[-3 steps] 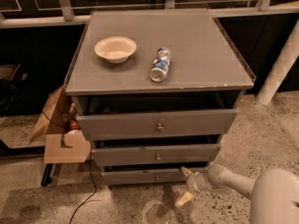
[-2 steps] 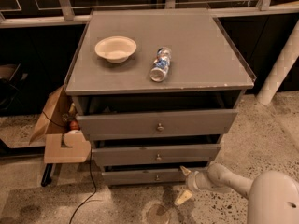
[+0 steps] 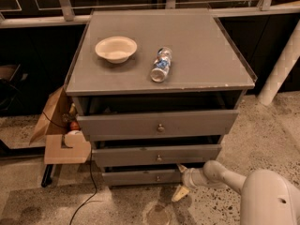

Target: Open bottom drawer

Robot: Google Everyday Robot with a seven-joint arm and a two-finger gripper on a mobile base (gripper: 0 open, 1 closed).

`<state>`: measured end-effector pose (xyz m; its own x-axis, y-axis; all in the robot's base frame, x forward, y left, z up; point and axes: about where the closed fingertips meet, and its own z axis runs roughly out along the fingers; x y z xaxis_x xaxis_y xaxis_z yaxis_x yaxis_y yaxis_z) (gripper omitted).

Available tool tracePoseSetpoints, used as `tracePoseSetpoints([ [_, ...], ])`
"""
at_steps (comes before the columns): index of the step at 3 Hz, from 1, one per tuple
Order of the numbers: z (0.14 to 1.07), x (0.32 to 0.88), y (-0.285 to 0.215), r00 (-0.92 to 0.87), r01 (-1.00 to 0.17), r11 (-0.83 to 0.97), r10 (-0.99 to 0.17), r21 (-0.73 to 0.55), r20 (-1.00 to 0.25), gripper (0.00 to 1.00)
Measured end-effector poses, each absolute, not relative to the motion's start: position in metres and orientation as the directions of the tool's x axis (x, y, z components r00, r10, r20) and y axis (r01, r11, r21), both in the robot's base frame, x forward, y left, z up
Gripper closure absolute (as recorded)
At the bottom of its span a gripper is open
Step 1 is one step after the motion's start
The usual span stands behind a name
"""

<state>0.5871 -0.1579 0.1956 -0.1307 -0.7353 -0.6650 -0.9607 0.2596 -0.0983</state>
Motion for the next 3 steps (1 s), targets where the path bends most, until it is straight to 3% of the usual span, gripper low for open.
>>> tracePoseSetpoints([
  [3, 0.2, 0.61, -0.183, -0.089, -0.938, 0.261, -0.815, -0.226, -0.572, 0.0],
])
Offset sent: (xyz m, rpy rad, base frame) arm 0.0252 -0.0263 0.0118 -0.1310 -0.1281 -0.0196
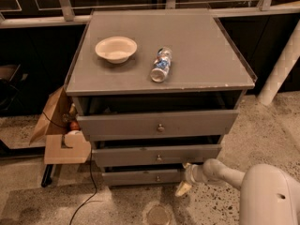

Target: Open bottom drawer

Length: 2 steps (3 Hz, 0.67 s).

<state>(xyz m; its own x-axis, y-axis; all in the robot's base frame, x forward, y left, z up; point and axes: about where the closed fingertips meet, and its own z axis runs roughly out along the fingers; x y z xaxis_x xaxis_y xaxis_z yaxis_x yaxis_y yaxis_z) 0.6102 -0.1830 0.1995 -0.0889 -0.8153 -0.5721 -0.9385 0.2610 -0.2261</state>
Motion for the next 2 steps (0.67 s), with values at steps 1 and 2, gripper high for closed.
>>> tracePoseSetpoints([
  [1, 0.193, 0.616, -0.193, -0.107, -0.937, 0.266, -0.837, -0.228, -0.537, 0.0],
  [2, 0.181, 0.622, -0.204, -0.138, -0.939, 0.275, -0.853, -0.208, -0.504, 0.0],
])
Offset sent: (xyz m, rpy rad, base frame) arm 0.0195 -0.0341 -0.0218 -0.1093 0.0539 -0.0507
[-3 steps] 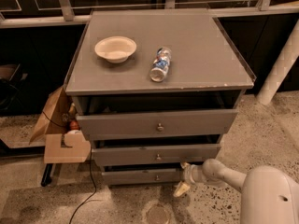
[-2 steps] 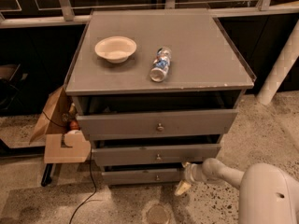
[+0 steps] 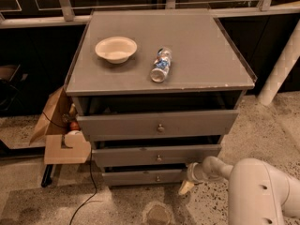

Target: Open bottom drawer

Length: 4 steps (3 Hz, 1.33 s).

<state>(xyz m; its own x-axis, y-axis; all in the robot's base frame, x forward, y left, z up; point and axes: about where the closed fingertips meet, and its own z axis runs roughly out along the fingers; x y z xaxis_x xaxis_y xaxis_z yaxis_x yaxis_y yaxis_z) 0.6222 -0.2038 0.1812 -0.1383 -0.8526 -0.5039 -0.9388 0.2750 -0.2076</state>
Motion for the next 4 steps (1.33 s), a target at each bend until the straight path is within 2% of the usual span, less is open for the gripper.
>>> tracePoseSetpoints([
  [4, 0.153, 0.625, -0.204, -0.169, -0.955, 0.265, -0.854, -0.133, -0.493, 0.0],
])
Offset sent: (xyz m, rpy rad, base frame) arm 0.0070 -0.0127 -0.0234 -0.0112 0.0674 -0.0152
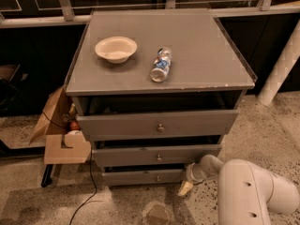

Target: Open bottom drawer

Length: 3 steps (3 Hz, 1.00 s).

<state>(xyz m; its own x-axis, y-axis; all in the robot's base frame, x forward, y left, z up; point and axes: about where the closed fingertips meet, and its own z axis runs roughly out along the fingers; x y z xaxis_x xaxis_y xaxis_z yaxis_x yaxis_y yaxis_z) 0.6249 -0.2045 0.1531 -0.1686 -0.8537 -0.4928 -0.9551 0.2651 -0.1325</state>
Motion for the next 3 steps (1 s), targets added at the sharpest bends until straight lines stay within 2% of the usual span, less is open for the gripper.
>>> tracePoseSetpoints([
  [3, 0.1526, 0.6166, -0.2071, -0.201, -0.959, 0.273, -0.846, -0.077, -0.494, 0.0],
])
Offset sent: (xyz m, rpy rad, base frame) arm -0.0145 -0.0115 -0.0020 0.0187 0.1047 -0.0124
